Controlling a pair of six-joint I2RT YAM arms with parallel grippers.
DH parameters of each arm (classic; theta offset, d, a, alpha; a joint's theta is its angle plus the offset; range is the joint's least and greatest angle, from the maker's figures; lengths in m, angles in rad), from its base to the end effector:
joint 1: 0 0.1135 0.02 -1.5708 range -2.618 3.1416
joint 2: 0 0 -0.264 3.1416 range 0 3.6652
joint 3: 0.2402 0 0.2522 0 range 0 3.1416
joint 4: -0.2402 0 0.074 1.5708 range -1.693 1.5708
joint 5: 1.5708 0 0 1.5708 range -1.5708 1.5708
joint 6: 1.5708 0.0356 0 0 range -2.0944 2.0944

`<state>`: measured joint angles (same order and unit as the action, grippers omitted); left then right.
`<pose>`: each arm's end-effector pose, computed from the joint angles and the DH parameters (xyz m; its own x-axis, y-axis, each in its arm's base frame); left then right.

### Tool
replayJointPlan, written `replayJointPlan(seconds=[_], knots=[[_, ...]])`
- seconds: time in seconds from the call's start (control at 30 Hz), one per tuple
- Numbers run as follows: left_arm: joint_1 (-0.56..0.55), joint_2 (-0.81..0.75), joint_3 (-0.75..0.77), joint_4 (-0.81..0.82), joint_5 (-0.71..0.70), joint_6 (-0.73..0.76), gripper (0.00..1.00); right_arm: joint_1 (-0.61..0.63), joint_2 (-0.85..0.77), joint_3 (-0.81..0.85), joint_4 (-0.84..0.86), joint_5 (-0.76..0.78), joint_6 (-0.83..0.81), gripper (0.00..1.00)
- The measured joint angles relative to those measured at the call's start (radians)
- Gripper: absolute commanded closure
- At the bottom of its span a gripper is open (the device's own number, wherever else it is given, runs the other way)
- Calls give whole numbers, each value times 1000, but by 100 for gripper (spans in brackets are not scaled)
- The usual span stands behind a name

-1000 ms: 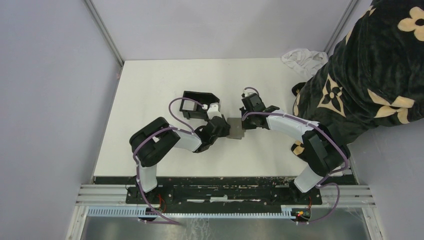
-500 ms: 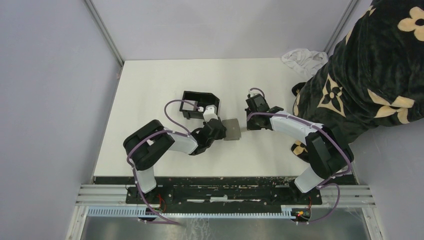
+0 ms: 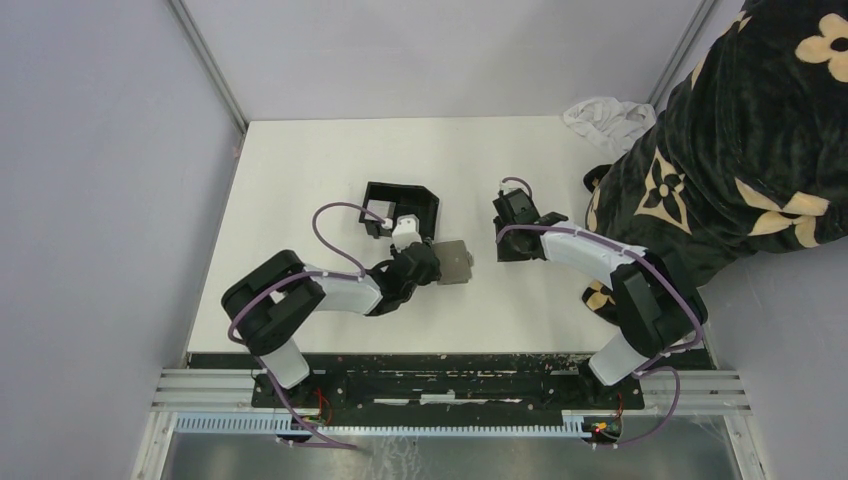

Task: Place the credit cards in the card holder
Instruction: Open the card holder at the center of the board, then adjust the storage box at the center of the board.

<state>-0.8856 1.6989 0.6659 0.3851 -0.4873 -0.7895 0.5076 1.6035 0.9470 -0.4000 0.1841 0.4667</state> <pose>0.2121 -0.2332 0.1320 -0.5870 -0.2732 -0.7621 0.0443 0.9291 -0.3671 0.2766 0.1464 0.1805 -0.8591 0.0283 -0.5110 -0.0141 0.9968 0.0790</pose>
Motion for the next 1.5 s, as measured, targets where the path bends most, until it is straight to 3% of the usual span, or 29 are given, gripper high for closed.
replayJointPlan(seconds=[0.23,0.33,0.43,0.53,0.63,0.77,0.93,1.13,1.3,1.5], knots=[[-26,-181,-14,-192,-69,1,37,8,-96,50,-28,-8,-72,59],[-33,-336,-20,-238,-115,6,33,14,-168,111,12,-26,-122,42],[-35,-534,-32,-233,-158,64,22,17,-239,139,168,-29,-158,23],[-35,-682,-50,-169,-217,143,0,19,-266,138,393,-22,-174,22],[-31,-754,-106,-40,-261,198,1,19,-227,153,551,-27,-186,21],[-16,-757,-184,84,-261,254,1,18,-95,274,578,-77,-221,28],[-12,-695,-142,14,-350,258,19,19,72,474,480,-209,-284,28],[24,-674,-102,-205,-510,22,37,42,264,742,263,-320,-391,31],[85,-624,-102,-343,-530,-174,39,61,394,863,103,-375,-481,33],[170,-584,-107,-383,-466,-288,38,74,514,926,-57,-424,-562,34]])
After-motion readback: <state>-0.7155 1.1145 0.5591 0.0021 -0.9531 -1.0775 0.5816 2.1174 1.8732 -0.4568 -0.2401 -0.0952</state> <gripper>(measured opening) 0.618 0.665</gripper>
